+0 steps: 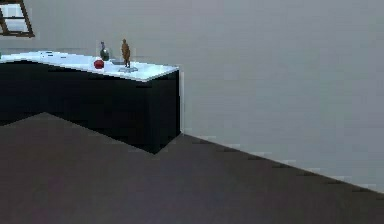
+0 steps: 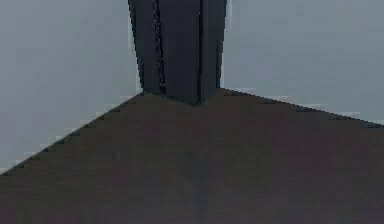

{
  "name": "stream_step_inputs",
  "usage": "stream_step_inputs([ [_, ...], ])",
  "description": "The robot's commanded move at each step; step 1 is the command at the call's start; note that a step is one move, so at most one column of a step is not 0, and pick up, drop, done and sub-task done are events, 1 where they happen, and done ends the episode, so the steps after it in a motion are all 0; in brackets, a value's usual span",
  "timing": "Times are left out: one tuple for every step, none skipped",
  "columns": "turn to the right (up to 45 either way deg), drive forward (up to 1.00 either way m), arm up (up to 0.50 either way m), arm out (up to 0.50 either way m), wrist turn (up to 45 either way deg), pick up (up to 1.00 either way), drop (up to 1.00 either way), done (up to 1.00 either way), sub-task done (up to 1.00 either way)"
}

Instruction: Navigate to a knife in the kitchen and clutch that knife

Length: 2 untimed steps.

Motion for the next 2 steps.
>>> stream_step_inputs([
  [45.0,0.00,0.00,0.00,0.0,0.00,0.00,0.00,0.00],
  [42.0,0.00,0.00,0.00,0.0,0.00,0.00,0.00,0.00],
])
